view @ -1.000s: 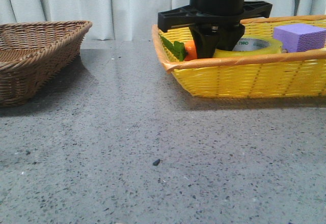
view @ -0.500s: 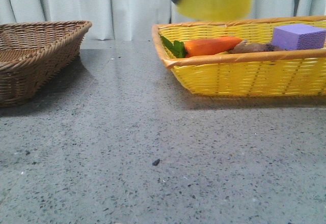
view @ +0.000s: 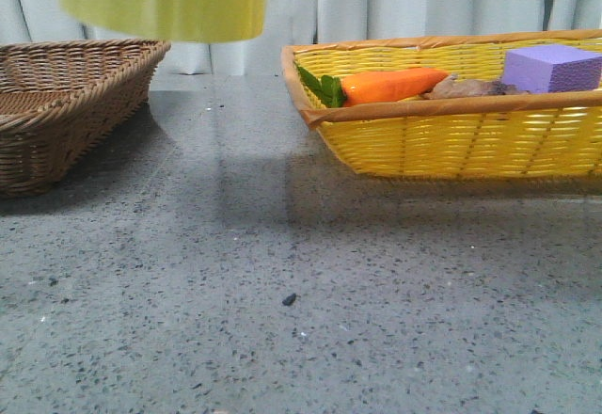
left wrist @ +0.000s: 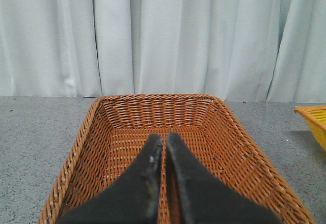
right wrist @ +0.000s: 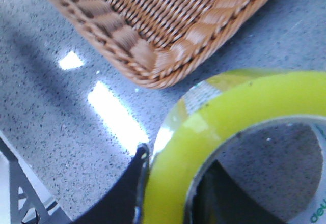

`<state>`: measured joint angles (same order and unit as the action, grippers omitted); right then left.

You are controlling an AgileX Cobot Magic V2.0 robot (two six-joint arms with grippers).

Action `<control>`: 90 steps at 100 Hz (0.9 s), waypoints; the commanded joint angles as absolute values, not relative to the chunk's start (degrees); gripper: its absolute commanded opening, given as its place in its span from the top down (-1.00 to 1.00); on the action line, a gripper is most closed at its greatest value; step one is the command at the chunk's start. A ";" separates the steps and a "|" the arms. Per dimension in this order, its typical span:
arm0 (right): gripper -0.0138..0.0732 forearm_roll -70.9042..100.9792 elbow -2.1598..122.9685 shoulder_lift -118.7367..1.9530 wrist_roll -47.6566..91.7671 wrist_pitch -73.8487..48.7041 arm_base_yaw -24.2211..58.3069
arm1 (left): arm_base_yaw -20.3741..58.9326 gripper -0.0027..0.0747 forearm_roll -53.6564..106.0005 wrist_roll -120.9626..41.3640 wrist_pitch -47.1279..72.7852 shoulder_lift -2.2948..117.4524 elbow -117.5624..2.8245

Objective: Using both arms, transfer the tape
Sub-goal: 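Lift the tape roll with the right gripper and carry it toward the brown basket, then set the tape roll on the table and open the right gripper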

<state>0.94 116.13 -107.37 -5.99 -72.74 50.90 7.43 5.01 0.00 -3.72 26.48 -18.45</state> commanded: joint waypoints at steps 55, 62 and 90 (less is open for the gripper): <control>0.79 -0.80 100.58 -104.91 -5.97 -61.40 52.02 | 7.41 0.99 5.42 0.40 -8.38 27.22 -20.59; 0.79 -0.80 99.96 -105.00 -5.97 -59.47 52.02 | 7.41 0.99 5.42 0.40 -8.38 27.22 -20.59; 0.75 -0.89 99.36 -105.11 -5.97 -55.86 52.02 | 7.41 0.99 5.42 0.40 -8.41 27.22 -20.59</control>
<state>0.48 97.81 -108.45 -6.25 -59.06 51.94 7.43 5.01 0.00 -3.72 26.48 -18.45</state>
